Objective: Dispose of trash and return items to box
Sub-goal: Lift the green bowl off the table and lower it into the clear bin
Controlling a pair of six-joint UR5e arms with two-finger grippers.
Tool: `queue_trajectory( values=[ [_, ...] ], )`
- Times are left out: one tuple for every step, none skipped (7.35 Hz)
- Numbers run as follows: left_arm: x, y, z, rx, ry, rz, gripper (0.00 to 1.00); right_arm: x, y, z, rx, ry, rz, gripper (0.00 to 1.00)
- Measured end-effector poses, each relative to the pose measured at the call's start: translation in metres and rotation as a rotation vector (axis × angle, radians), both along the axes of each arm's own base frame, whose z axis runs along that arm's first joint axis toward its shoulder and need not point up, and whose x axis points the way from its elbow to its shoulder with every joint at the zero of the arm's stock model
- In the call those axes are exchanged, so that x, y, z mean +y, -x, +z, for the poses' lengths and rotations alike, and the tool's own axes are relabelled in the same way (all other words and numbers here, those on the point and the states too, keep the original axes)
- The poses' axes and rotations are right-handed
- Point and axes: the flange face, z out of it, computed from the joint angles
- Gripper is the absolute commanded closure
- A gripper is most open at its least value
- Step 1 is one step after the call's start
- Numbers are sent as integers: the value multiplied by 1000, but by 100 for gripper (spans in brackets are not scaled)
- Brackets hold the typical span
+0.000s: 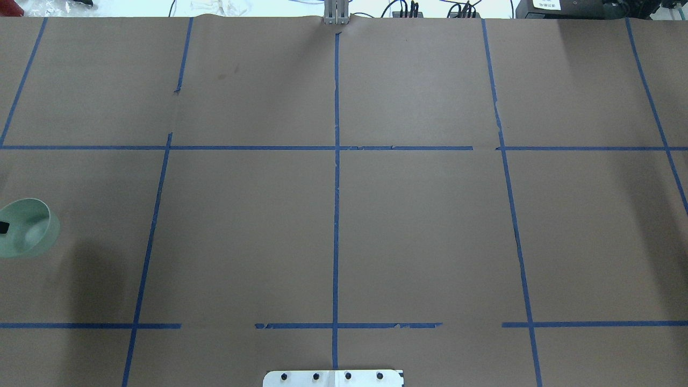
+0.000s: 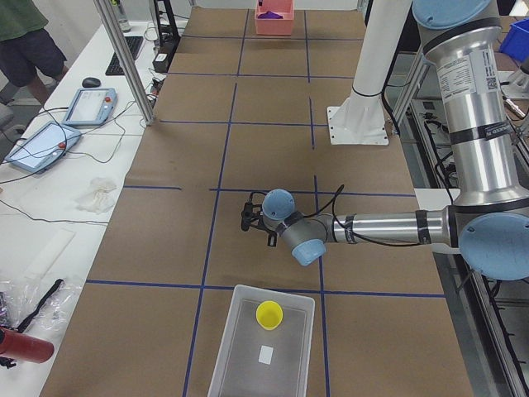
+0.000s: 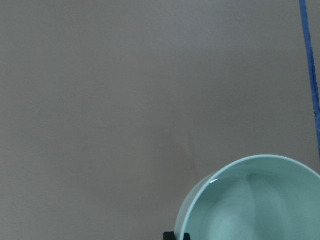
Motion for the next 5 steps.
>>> queue_trajectory(
  values=[
    [-27,30,-1,-43,-19,-14,100,1,2,-2,-24,-4,-4,0],
    [-54,62,-4,-85,-31,-26,100,2,4,-7,-54,-10,-8,0],
    [-79,98,-2,-125,-33,-31,100,3,5,-12,-70,-15,-11,0],
    [-94,132,16,-153,-21,-29,100,4,5,-14,-75,-16,-12,0],
    [-96,166,51,-173,5,-31,100,5,5,-15,-76,-17,-12,0]
  ],
)
